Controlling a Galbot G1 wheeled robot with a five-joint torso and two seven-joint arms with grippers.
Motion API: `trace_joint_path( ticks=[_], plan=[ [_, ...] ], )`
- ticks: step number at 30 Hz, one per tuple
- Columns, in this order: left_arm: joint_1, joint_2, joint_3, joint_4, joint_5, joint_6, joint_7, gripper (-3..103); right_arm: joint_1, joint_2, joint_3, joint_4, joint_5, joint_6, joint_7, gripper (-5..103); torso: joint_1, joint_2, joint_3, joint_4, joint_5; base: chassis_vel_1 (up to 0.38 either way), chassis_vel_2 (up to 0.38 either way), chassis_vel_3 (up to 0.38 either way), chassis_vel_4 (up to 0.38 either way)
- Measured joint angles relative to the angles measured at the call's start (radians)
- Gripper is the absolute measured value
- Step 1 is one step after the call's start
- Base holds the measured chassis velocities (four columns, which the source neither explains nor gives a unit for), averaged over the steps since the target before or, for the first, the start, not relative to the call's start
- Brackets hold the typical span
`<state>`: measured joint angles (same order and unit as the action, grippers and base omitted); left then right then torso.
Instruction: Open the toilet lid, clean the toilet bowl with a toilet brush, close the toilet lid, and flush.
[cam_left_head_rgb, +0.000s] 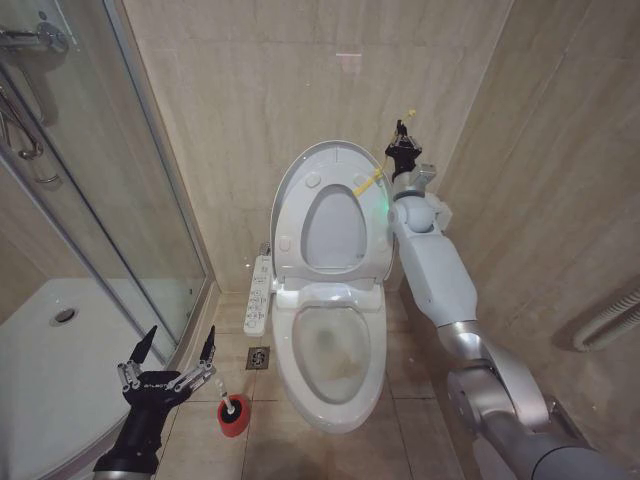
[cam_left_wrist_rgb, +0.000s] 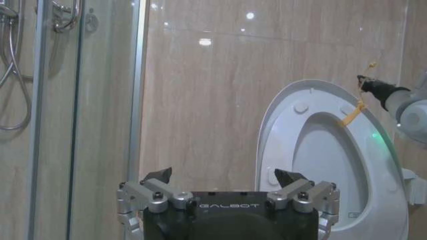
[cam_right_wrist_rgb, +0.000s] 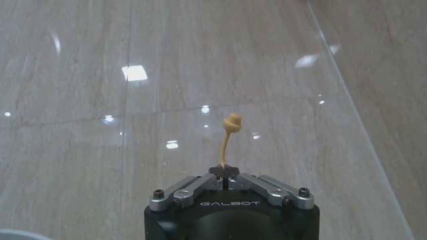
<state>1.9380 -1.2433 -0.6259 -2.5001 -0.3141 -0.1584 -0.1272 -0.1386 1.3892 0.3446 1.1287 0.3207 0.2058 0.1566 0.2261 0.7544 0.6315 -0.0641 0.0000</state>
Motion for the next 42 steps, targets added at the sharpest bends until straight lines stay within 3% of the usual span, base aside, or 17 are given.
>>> trace_joint_path(
  ticks=[16,29,30,37,38,42],
  plan=[
    [0.0,0.0,0.0,0.0,0.0,0.0,0.0,100,0.023,0.016,-0.009,-0.039,-0.017,0.017,0.007,0,0.0,0.0,0.0,0.0,0.0001,0.0,0.0,0.0,0.0],
    [0.0,0.0,0.0,0.0,0.0,0.0,0.0,100,-0.068,-0.076,-0.076,0.172,0.062,-0.068,0.041,0,0.0,0.0,0.0,-0.0001,0.0001,0.0,0.0,0.0,0.0],
    [0.0,0.0,0.0,0.0,0.0,0.0,0.0,100,-0.084,-0.088,-0.083,0.199,0.07,-0.081,0.046,19,0.0,0.0,0.0,0.0,0.0001,0.0,0.0,0.0,0.0],
    [0.0,0.0,0.0,0.0,0.0,0.0,0.0,100,-0.144,-0.132,-0.098,0.296,0.092,-0.123,0.069,19,0.0,0.0,0.0,0.0001,0.0001,0.0,0.0,0.0,0.0],
    [0.0,0.0,0.0,0.0,0.0,0.0,0.0,100,-0.17,-0.149,-0.1,0.331,0.095,-0.149,0.08,46,0.0,0.0,0.0,0.0001,0.0002,0.0,0.0,0.0,0.0],
    [0.0,0.0,0.0,0.0,0.0,0.0,0.0,100,-0.238,-0.198,-0.103,0.412,0.111,-0.197,0.101,46,0.0,0.0,0.0,0.0,0.0002,0.0,0.0,0.0,0.0]
  ],
)
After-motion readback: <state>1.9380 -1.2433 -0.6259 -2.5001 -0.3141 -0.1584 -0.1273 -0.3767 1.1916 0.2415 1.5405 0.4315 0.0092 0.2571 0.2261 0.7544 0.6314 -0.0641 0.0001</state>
